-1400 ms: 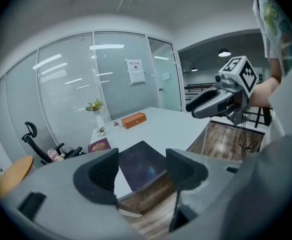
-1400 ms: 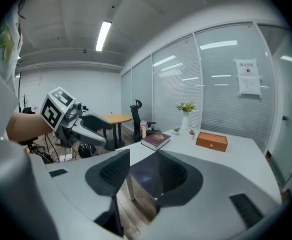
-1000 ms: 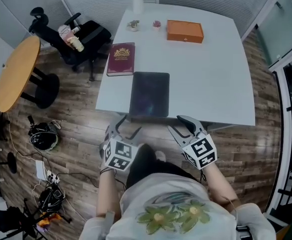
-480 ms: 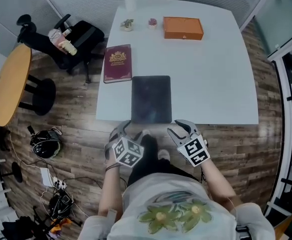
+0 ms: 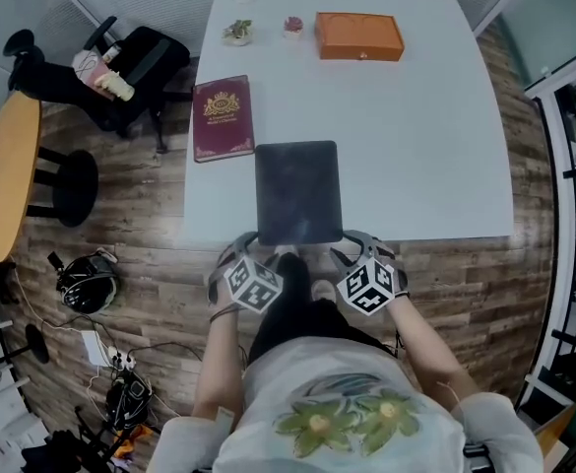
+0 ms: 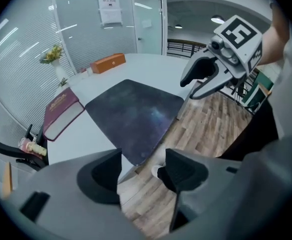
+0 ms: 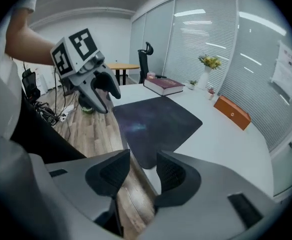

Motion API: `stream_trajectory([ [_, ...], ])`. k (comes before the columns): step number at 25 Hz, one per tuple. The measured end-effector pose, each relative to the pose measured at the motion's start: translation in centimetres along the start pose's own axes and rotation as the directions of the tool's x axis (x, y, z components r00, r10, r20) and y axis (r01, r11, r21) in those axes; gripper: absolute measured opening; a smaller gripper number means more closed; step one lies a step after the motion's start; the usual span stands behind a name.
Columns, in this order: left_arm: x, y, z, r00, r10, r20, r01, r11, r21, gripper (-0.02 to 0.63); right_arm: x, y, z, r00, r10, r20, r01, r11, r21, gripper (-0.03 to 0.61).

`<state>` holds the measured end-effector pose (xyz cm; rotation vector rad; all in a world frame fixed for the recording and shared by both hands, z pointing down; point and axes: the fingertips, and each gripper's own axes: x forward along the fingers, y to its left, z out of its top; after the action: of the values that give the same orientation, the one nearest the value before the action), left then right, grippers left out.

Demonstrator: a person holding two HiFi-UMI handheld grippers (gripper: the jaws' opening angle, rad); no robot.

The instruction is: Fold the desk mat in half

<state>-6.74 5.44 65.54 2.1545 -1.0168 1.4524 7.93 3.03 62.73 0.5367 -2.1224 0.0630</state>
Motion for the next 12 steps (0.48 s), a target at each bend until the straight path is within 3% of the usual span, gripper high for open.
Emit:
stream_trajectory([
  [9,2.6,-0.2,-2.1,0.996,-0.004,-0.088,0.016,0.991,0.132,0.255,3.2,0.4,-2.0,0.990,-0.034,-0.139,0.017,0.992,-0.122,0.172],
  [12,2.7,0.1,-2.0,0.997,0.004,-0.081,0.007,0.991,0.135,0.236,3.3,0.1,-2.2,0.988,-0.056,-0.145,0.037,0.990,-0.134,0.137],
])
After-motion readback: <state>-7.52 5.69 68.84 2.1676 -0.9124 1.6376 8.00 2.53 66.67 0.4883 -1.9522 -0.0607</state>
